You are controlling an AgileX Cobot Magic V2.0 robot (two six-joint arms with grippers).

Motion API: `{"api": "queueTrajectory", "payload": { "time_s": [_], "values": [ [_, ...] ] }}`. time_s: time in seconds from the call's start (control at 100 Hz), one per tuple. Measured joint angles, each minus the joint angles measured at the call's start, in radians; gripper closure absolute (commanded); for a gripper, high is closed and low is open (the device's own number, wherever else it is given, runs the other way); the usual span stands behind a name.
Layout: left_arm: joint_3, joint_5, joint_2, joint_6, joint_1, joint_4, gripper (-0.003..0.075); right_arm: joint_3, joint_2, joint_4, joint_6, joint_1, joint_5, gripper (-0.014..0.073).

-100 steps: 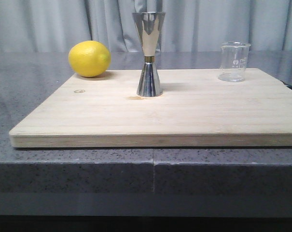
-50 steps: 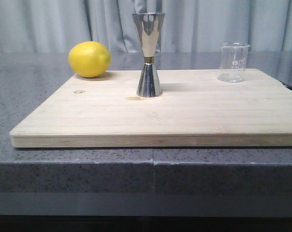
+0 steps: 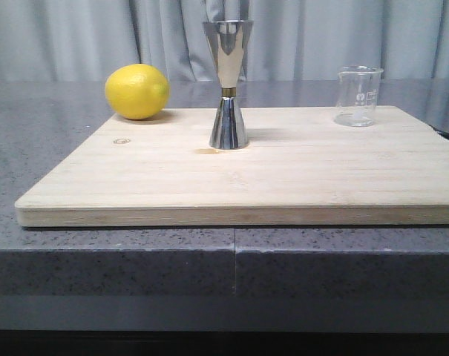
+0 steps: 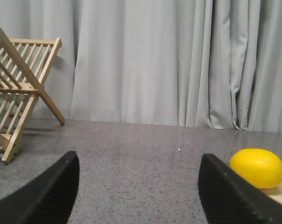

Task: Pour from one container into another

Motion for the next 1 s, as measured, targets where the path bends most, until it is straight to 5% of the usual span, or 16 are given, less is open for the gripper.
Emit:
{"api": "queueTrajectory", "payload": {
  "time_s": [0.29,0.39,0.77,0.84,1.0],
  "values": [
    [0.043,0.007,-0.049,0.0,0.0,-0.035,0.0232,0.091,-0.03,0.021,0.002,0.0,0.003,0.0007],
    [0.043,0.007,-0.049,0.0,0.0,-0.035,0.0287,0.092,-0.03,0.021,0.002,0.0,-0.038,0.0031],
    [0.043,0.007,-0.049,0.0,0.0,-0.035,0.0728,0.092,-0.03,0.021,0.004,0.0,-0.121,0.0583],
    [0.043,0.007,-0.049,0.0,0.0,-0.035,0.0741,0.092,-0.03,0.021,0.004,0.0,-0.121,0.0662],
    [0.043,0.007,-0.049,0.0,0.0,-0.035,0.0741,0.092,-0.03,0.021,0.004,0.0,-0.121,0.0662]
  ]
}}
